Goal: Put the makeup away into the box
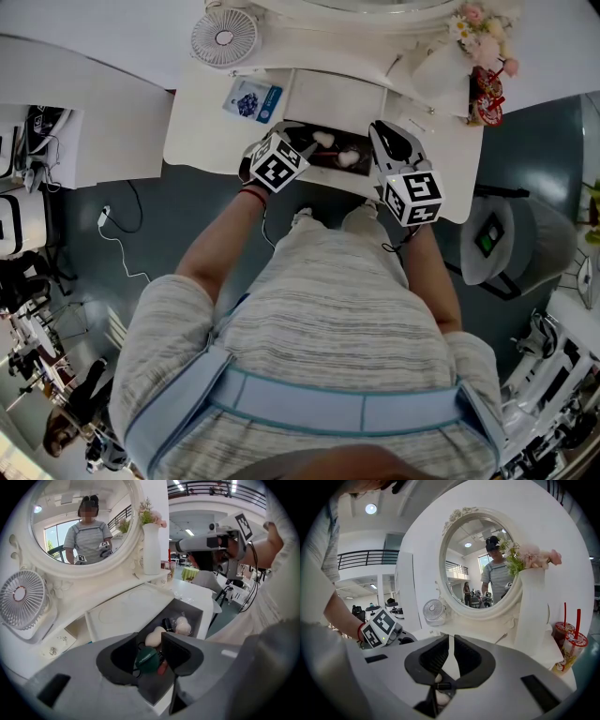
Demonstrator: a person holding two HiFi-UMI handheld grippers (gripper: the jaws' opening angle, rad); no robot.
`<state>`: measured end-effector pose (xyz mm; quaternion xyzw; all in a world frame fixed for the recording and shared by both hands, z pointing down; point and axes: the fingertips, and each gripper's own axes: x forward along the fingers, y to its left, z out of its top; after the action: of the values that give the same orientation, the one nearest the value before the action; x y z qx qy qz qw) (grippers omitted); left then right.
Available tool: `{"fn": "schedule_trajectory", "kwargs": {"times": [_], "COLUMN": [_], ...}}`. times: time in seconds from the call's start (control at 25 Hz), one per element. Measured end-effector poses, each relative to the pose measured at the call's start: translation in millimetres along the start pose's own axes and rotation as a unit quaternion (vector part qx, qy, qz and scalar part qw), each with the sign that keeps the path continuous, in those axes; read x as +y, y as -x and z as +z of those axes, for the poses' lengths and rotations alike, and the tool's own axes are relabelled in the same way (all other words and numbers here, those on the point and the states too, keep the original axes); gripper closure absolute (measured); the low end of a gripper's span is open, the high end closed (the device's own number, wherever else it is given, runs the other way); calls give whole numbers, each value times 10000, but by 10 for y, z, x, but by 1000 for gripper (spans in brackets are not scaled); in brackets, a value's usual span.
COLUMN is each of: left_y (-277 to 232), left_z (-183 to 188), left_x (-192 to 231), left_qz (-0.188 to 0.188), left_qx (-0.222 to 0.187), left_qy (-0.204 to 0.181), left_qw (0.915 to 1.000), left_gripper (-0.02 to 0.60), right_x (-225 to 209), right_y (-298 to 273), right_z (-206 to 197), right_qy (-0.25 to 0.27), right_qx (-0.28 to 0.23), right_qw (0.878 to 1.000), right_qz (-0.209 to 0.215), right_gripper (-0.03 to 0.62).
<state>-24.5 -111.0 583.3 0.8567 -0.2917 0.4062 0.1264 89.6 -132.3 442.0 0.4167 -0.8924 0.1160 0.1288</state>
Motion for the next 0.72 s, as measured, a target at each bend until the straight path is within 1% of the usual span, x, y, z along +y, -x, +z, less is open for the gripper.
{"fn": "schedule_trajectory", "kwargs": {"times": [0.28,0.56,0.72], "left_y": [82,197,320], "left_z": [136,282,381], "left_x": [39,63,45], "left_qz": [36,-14,-66], "left_qx": [-242,-693,-1039], "left_qy": [57,285,363], "left_qw": [9997,9972,9939], "left_gripper": [426,436,467], "right_x": [9,23,66], "right_y": [-6,-18,-20], "right_z": [30,41,61], "right_qy": [25,64,81], "right_qx": [-19,0,-24], "right_qw": [10000,10000,10000], "right_qz": [-9,-2,23], "right_gripper": [580,580,580]}}
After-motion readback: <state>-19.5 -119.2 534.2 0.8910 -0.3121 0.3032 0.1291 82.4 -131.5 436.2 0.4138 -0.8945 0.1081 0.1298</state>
